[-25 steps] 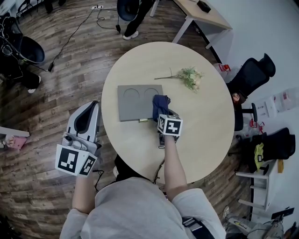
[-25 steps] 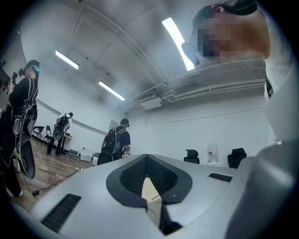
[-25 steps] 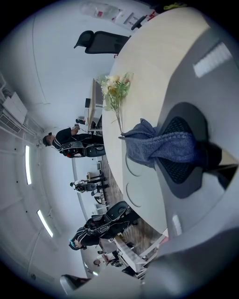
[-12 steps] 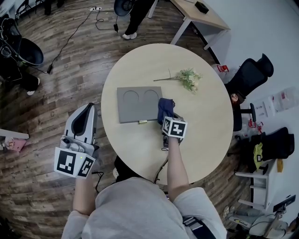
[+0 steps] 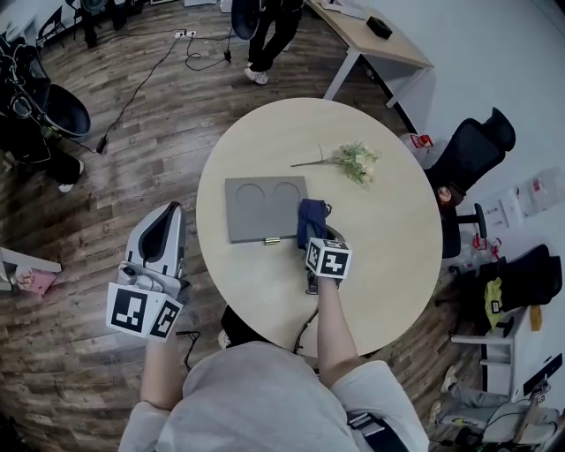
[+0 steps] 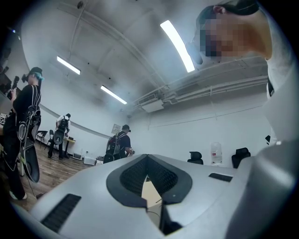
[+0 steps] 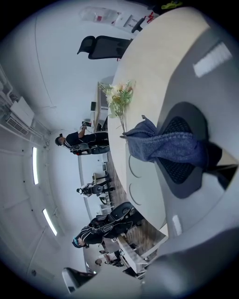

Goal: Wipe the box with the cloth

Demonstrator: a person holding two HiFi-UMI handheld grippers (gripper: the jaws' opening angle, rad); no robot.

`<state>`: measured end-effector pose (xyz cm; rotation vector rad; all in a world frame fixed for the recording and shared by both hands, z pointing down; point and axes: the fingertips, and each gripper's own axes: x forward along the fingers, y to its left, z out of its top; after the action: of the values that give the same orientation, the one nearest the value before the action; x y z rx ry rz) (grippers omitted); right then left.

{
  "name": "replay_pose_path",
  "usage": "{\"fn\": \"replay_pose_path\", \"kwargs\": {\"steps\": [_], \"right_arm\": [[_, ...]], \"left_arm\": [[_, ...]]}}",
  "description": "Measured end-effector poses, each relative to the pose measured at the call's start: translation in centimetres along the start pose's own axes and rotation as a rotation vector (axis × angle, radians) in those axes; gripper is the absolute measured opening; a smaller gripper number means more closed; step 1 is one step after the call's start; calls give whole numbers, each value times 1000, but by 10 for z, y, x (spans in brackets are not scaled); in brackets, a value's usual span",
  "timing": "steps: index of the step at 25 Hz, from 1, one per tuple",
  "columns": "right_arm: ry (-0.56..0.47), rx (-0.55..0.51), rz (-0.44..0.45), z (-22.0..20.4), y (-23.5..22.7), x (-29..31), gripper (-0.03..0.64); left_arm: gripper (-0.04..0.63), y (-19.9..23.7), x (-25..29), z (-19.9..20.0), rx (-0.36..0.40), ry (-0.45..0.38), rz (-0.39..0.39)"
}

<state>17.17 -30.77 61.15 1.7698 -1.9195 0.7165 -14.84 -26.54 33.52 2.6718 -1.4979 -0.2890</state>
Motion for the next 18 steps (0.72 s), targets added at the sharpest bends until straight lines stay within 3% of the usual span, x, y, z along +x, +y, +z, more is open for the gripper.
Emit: {"fn": "replay_pose_path", "kwargs": {"steps": [18], "right_arm": [[-347,-147,72,71,56,-119,86]], "left_arm": [[8,-37,-23,27,48,-48,-41]]}}
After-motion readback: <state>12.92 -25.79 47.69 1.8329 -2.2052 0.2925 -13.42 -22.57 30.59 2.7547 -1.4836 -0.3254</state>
